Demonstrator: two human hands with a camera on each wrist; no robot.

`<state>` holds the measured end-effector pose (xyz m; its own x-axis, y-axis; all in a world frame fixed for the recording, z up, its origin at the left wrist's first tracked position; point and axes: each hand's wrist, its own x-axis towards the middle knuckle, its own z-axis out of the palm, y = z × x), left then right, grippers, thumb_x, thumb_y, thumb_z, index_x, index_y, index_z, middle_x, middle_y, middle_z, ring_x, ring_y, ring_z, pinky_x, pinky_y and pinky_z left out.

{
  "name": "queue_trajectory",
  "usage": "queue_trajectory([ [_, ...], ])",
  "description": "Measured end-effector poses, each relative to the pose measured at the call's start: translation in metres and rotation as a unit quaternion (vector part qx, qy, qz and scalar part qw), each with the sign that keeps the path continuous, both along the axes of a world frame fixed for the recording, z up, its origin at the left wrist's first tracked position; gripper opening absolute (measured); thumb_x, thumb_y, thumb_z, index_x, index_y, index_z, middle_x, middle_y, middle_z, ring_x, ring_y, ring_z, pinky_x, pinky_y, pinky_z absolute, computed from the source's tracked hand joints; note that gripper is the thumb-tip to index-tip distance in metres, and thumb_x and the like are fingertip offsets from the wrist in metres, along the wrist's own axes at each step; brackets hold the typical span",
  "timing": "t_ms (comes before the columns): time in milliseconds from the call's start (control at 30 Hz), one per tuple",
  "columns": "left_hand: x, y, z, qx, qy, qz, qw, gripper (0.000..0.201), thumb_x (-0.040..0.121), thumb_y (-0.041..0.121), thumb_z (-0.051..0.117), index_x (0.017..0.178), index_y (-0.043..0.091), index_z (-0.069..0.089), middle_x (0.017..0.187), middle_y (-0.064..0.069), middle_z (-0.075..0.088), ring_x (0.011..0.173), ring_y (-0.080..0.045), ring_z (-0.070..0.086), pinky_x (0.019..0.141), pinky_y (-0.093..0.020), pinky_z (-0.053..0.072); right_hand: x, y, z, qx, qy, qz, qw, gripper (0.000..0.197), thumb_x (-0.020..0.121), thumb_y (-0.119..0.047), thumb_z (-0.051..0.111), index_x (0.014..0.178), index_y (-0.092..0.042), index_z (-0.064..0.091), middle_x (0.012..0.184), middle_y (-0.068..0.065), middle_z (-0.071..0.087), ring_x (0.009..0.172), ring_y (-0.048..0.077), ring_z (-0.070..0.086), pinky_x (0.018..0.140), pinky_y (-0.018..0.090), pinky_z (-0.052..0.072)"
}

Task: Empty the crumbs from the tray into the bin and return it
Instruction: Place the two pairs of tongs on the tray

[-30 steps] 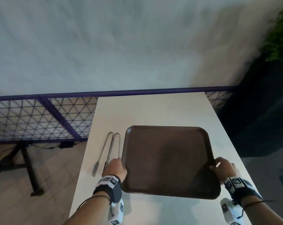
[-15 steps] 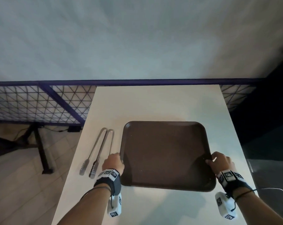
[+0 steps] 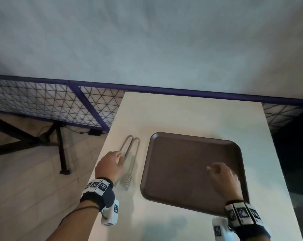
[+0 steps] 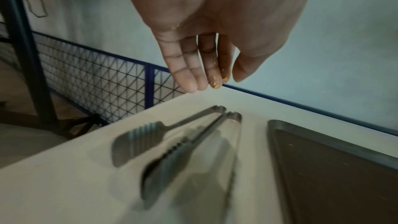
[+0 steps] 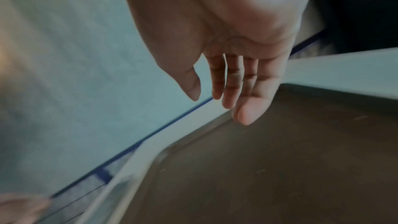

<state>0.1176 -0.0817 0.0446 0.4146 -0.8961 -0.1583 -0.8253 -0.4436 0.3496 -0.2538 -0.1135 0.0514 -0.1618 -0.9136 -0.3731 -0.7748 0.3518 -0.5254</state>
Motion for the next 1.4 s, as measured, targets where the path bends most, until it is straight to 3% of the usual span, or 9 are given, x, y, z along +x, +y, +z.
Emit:
queue_trajectory([
  [167,0.051,-0.002,-0.022,0.060,0.007,-0.001,0.998,0.031,0.094,0.030,0.052,0.122,0.020,0.062,0.117,-0.009,0.060,0.106,-0.030,0.060,0.088,-0.038,0.049,0.136,0.019,0.002,0.013,-0.073,0.143,0.987,0.019,0.091,-0.045,0.051,0.101,-0.029,0.055,0.097,-0.008,0.063,0.093,0.017,0.059,0.077,0.031,0.039],
  [333,0.071,0.004,-0.053,0.151,0.024,-0.033,0.988,0.039,0.096,0.036,0.045,0.135,0.030,0.046,0.130,-0.008,0.046,0.115,-0.031,0.055,0.090,-0.039,0.046,0.235,0.031,-0.022,0.085,-0.027,0.189,0.978,0.039,0.091,-0.045,0.045,0.116,-0.017,0.053,0.115,0.005,0.064,0.108,0.029,0.060,0.086,0.037,0.044],
  [433,0.077,0.007,-0.065,0.147,0.038,-0.056,0.987,0.042,0.095,0.032,0.044,0.136,0.028,0.043,0.131,-0.006,0.045,0.111,-0.032,0.057,0.088,-0.040,0.048,0.267,0.031,-0.036,0.114,0.003,0.188,0.976,0.045,0.093,-0.043,0.045,0.126,-0.014,0.048,0.123,0.008,0.062,0.115,0.031,0.058,0.089,0.037,0.044],
  [700,0.083,0.010,-0.074,0.152,0.079,-0.078,0.982,0.052,0.096,0.026,0.040,0.147,0.031,0.033,0.140,0.000,0.039,0.108,-0.026,0.059,0.087,-0.040,0.050,0.303,0.022,-0.058,0.166,0.044,0.120,0.978,0.029,0.086,-0.026,0.049,0.112,-0.013,0.051,0.114,0.009,0.065,0.106,0.032,0.062,0.076,0.033,0.045],
  [867,0.093,0.012,-0.069,0.153,0.078,-0.105,0.980,0.054,0.094,0.028,0.045,0.147,0.032,0.033,0.138,-0.001,0.039,0.103,-0.027,0.061,0.085,-0.041,0.051,0.303,0.023,-0.055,0.168,0.014,0.112,0.979,0.019,0.083,-0.011,0.044,0.101,-0.013,0.050,0.101,0.011,0.061,0.099,0.034,0.061,0.070,0.030,0.041],
  [1033,0.080,0.017,-0.050,0.047,0.096,-0.098,0.990,0.049,0.098,0.017,0.044,0.145,0.031,0.039,0.113,0.001,0.050,0.070,-0.021,0.058,0.064,-0.037,0.053,0.260,0.030,-0.037,0.130,-0.038,0.104,0.985,0.015,0.080,-0.015,0.042,0.093,-0.020,0.047,0.085,0.002,0.058,0.078,0.026,0.056,0.062,0.028,0.044],
  [1133,0.050,0.019,-0.027,-0.004,0.111,-0.121,0.986,0.046,0.098,0.018,0.046,0.144,0.028,0.043,0.107,0.002,0.051,0.076,-0.022,0.061,0.066,-0.036,0.050,0.219,0.034,-0.026,0.093,-0.023,0.092,0.991,0.019,0.081,-0.019,0.036,0.094,-0.021,0.050,0.090,0.007,0.065,0.083,0.030,0.061,0.071,0.035,0.050],
  [1267,-0.008,0.014,-0.010,-0.027,0.139,-0.150,0.979,0.046,0.097,0.018,0.049,0.142,0.028,0.044,0.109,0.002,0.053,0.086,-0.024,0.064,0.074,-0.039,0.053,0.151,0.036,-0.007,0.056,0.016,0.078,0.995,0.020,0.084,-0.019,0.039,0.099,-0.023,0.052,0.092,0.005,0.067,0.079,0.029,0.056,0.066,0.033,0.042],
  [1400,-0.070,0.006,-0.013,-0.007,0.130,-0.163,0.978,0.047,0.097,0.021,0.047,0.142,0.032,0.040,0.119,0.003,0.053,0.091,-0.025,0.066,0.078,-0.037,0.053,0.088,0.034,0.005,0.056,0.044,0.050,0.996,0.022,0.087,-0.021,0.041,0.105,-0.019,0.054,0.099,0.009,0.068,0.095,0.036,0.062,0.068,0.033,0.041],
])
